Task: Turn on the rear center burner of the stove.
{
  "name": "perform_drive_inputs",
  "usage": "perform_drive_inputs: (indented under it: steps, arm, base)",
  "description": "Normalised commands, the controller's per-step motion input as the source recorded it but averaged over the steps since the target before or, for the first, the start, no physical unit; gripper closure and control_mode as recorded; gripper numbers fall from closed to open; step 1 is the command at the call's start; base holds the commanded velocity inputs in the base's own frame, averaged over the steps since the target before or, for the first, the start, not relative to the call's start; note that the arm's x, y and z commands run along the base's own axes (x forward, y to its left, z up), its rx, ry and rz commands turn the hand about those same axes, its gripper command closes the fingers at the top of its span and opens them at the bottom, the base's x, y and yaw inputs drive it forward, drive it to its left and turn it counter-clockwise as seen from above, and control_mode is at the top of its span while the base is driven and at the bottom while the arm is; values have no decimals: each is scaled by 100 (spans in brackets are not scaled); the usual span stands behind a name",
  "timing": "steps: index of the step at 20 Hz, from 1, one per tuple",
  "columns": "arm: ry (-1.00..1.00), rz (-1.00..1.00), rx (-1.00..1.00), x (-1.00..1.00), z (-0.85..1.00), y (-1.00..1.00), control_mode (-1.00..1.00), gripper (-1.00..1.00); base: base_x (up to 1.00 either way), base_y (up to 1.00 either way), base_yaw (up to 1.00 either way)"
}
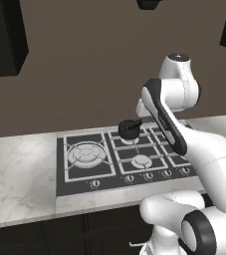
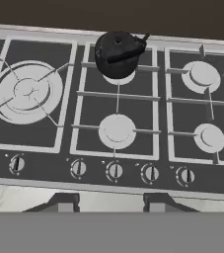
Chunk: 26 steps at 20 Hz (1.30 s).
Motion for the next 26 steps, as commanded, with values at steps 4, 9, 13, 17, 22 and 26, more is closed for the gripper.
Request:
perform_drive_inputs:
  steps: [4, 9, 13, 17, 22, 26]
  arm:
    - [2, 0, 0, 1, -25, 0, -100, -100]
    - [34, 0, 2, 0, -66, -9, -100, -100]
    - [27, 0, 0, 1, -90, 0, -100, -100]
    - [17, 0, 0, -2, -73, -1, -100, -100]
    - [0, 0, 0, 0, -16, -8, -100, -100]
    - [-1, 0, 0, 1, -44, 0, -100, -100]
  base:
    - [0, 0, 0]
    - [0, 0, 0]
    - [0, 0, 0]
    - [0, 0, 0]
    - [0, 0, 0]
    - [0, 0, 0]
